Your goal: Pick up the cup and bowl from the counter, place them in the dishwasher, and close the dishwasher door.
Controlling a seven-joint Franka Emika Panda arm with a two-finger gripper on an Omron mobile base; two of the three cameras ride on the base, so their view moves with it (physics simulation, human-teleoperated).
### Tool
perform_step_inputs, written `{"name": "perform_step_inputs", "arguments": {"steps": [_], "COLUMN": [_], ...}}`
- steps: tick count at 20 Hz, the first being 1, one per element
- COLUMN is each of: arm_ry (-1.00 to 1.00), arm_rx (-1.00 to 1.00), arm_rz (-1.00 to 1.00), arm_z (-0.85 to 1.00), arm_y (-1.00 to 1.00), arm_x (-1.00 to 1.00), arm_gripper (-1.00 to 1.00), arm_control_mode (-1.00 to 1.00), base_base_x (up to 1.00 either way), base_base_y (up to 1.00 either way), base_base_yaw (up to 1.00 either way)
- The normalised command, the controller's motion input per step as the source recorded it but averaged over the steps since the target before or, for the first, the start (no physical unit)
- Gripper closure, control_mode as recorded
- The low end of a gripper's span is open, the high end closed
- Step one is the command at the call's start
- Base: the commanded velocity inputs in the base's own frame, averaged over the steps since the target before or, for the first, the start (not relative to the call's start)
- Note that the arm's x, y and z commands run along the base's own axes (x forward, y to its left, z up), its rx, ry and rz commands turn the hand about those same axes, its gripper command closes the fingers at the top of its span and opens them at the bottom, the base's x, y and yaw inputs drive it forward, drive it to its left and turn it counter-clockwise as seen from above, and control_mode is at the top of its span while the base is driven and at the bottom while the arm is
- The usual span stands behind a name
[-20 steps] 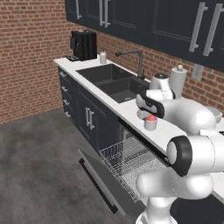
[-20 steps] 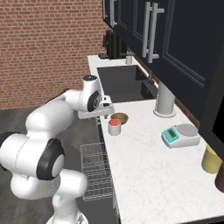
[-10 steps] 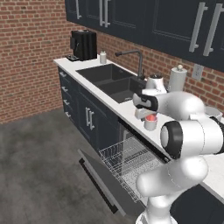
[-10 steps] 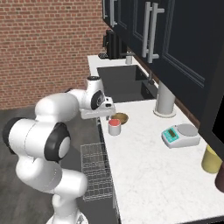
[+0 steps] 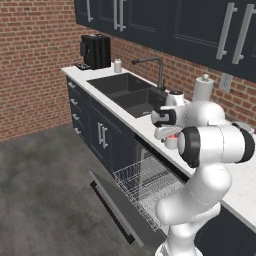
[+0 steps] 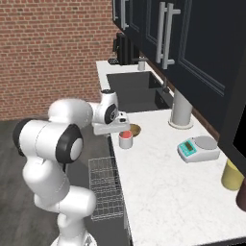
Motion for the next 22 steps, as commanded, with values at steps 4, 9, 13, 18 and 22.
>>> {"name": "perform_step_inputs", "arguments": {"steps": [4, 9, 13, 18, 22], "arm_ry": [0.08, 0.0, 0.02, 0.02, 0.07], "arm_rx": [0.0, 0.0, 0.0, 0.0, 0.0], "arm_rz": [0.0, 0.0, 0.0, 0.0, 0.0], "arm_z": [-0.1, -0.07, -0.06, -0.14, -0.24], "arm_y": [-0.08, -0.12, -0.11, -0.23, -0.06], "arm_x": [0.41, 0.36, 0.34, 0.1, 0.0], "arm_gripper": [-1.0, -1.0, -1.0, -1.0, -1.0], "arm_control_mode": [-1.0, -1.0, -1.0, -1.0, -1.0], "base_base_x": [0.0, 0.0, 0.0, 0.0, 0.0], "base_base_y": [0.0, 0.0, 0.0, 0.0, 0.0], "base_base_yaw": [0.0, 0.0, 0.0, 0.0, 0.0]}}
